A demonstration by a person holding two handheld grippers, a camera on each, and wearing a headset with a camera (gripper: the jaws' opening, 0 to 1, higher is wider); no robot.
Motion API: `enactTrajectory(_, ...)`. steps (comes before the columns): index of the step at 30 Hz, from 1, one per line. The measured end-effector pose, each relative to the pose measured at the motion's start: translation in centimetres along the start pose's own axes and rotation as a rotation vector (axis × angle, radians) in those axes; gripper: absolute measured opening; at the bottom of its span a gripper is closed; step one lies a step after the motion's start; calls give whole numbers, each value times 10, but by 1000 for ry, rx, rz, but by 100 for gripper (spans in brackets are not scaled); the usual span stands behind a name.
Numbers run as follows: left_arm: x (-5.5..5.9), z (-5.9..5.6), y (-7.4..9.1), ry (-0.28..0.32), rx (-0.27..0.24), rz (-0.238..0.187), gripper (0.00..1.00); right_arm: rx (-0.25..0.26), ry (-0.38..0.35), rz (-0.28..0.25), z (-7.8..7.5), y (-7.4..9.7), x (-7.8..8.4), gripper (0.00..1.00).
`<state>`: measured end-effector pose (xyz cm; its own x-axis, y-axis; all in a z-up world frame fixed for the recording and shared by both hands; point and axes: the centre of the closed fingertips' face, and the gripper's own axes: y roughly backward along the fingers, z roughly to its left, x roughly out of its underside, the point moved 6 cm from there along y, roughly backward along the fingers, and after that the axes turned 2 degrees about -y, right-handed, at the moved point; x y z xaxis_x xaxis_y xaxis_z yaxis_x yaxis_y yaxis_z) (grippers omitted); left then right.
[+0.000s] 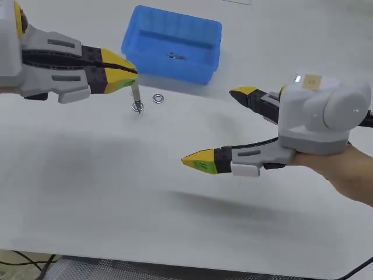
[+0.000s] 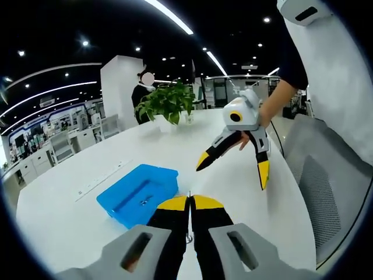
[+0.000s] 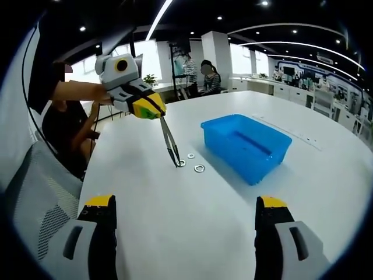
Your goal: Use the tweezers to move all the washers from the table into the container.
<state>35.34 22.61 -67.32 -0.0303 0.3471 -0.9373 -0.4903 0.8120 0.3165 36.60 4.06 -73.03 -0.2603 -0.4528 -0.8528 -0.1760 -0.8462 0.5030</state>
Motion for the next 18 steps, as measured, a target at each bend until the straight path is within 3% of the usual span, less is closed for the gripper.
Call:
enactTrajectory(7, 0, 5, 3, 14, 24, 37, 4, -49, 12, 10, 5, -11, -9, 92)
enactTrajectory(9, -1, 4, 3, 18, 33, 49, 4, -95, 41, 6, 8, -18, -17, 83)
enactTrajectory(13, -2, 4, 2, 15, 52, 67, 4, -147, 89, 8, 9, -34, -34, 74)
enactTrajectory(18, -4, 3, 1, 11, 69, 79, 4, -206, 115, 10, 9, -52, -52, 55)
